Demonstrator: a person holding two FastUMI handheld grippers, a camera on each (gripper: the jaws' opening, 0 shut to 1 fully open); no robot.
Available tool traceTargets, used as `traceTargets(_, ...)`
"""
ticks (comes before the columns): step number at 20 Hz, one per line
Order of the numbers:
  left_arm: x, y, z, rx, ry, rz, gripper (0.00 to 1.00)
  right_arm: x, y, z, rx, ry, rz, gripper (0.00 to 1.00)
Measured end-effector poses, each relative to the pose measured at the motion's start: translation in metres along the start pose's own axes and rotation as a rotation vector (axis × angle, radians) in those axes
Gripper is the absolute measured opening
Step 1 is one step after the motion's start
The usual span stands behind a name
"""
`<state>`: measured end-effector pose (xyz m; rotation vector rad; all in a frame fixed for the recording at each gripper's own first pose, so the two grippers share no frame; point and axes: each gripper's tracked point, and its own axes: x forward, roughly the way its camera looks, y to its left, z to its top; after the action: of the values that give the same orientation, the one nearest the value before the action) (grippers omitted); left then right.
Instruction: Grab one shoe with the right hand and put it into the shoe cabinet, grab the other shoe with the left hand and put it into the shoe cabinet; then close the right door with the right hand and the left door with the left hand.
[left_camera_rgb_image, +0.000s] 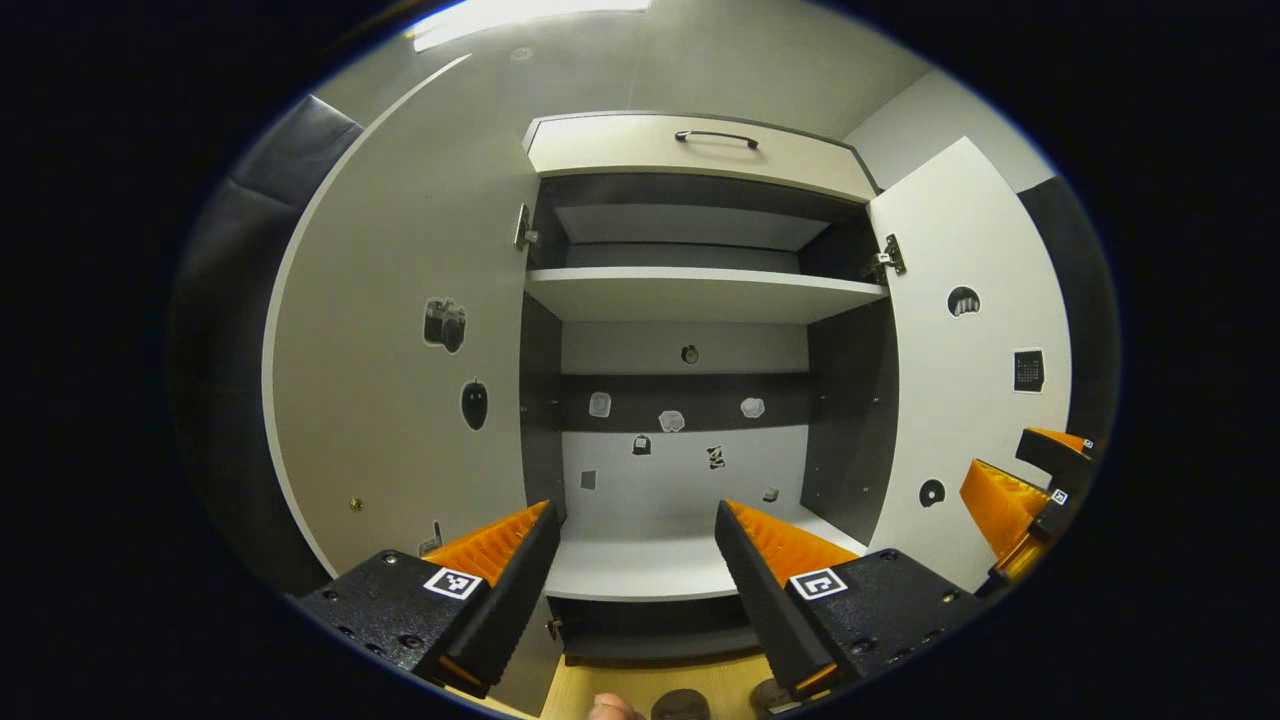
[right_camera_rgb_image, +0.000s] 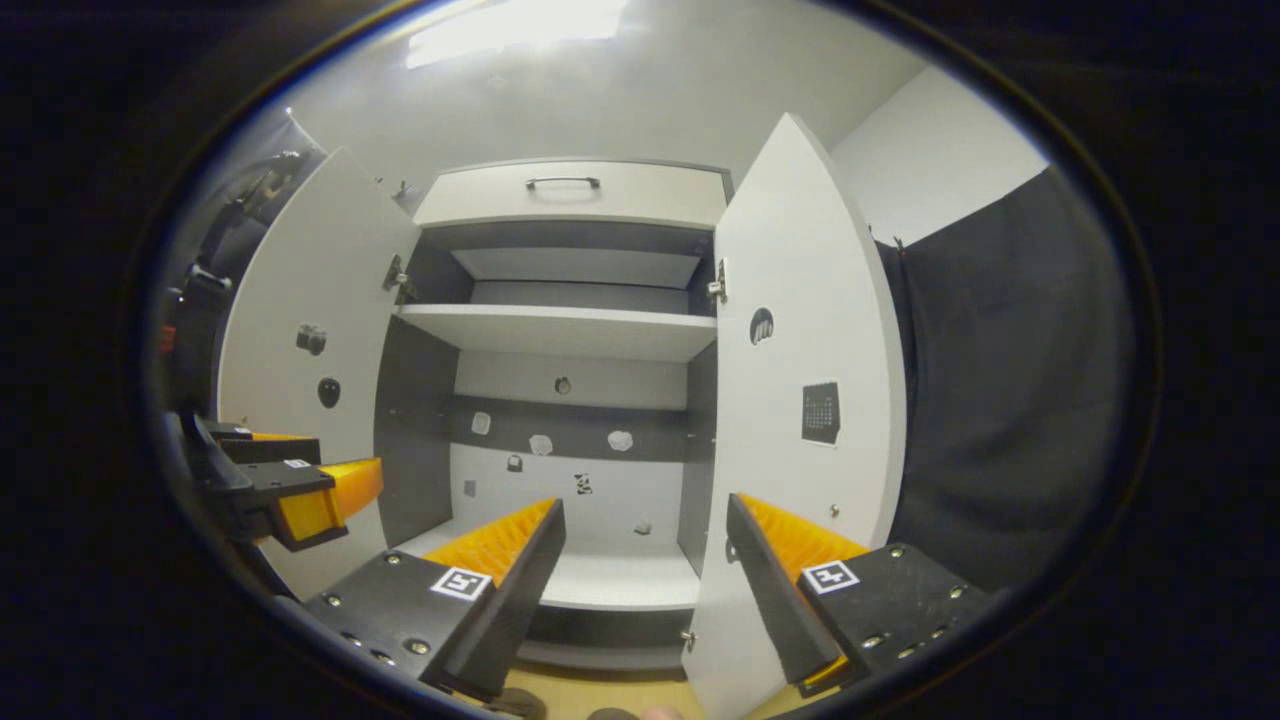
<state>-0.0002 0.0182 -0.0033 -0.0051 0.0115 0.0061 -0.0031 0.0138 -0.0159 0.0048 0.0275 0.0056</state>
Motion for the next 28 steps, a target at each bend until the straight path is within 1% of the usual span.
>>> traceTargets(4, 0.002, 0.005, -0.003, 0.003, 0.007, -0.002, 0.96, -0.004, 0.006, -0.019, 0.002, 0.027, 0.004, 0.93)
traceTargets(6, 0.004, 0.007, -0.003, 0.006, 0.010, -0.005, 0.96, -0.008, 0.009, -0.042, 0.004, 0.059, 0.011, 0.94)
traceTargets(8, 0.005, 0.010, -0.003, 0.009, 0.007, -0.005, 0.96, -0.017, 0.011, -0.076, 0.006, 0.113, 0.022, 0.94)
traceTargets(10, 0.006, 0.013, -0.003, 0.013, 0.005, -0.003, 0.96, -0.033, 0.017, -0.118, -0.004, 0.188, 0.040, 0.94)
traceTargets(11, 0.007, 0.015, -0.004, 0.015, 0.007, -0.002, 0.96, -0.041, 0.018, -0.142, -0.010, 0.227, 0.047, 0.98)
traceTargets(12, 0.008, 0.017, -0.004, 0.015, 0.009, -0.002, 0.96, -0.049, 0.021, -0.163, -0.013, 0.269, 0.052, 0.98)
traceTargets(13, 0.008, 0.018, -0.006, 0.014, 0.013, -0.002, 0.96, -0.057, 0.022, -0.186, -0.014, 0.317, 0.060, 0.94)
traceTargets(14, 0.008, 0.018, -0.007, 0.012, 0.017, -0.003, 0.96, -0.066, 0.025, -0.207, -0.009, 0.368, 0.067, 0.98)
traceTargets(19, 0.005, 0.020, -0.014, 0.017, 0.028, -0.015, 0.96, -0.108, 0.038, -0.314, 0.050, 0.624, 0.114, 0.98)
traceTargets(23, 0.003, 0.025, -0.017, 0.030, 0.035, -0.002, 0.96, -0.139, 0.049, -0.381, 0.073, 0.796, 0.137, 0.98)
traceTargets(26, 0.000, 0.026, -0.021, 0.029, 0.046, 0.000, 0.96, -0.148, 0.053, -0.419, 0.068, 0.882, 0.138, 0.98)
traceTargets(27, 0.000, 0.027, -0.022, 0.033, 0.049, 0.001, 0.96, -0.153, 0.054, -0.432, 0.060, 0.910, 0.137, 0.94)
traceTargets(28, 0.000, 0.027, -0.023, 0.037, 0.052, 0.003, 0.96, -0.156, 0.053, -0.443, 0.052, 0.929, 0.136, 0.95)
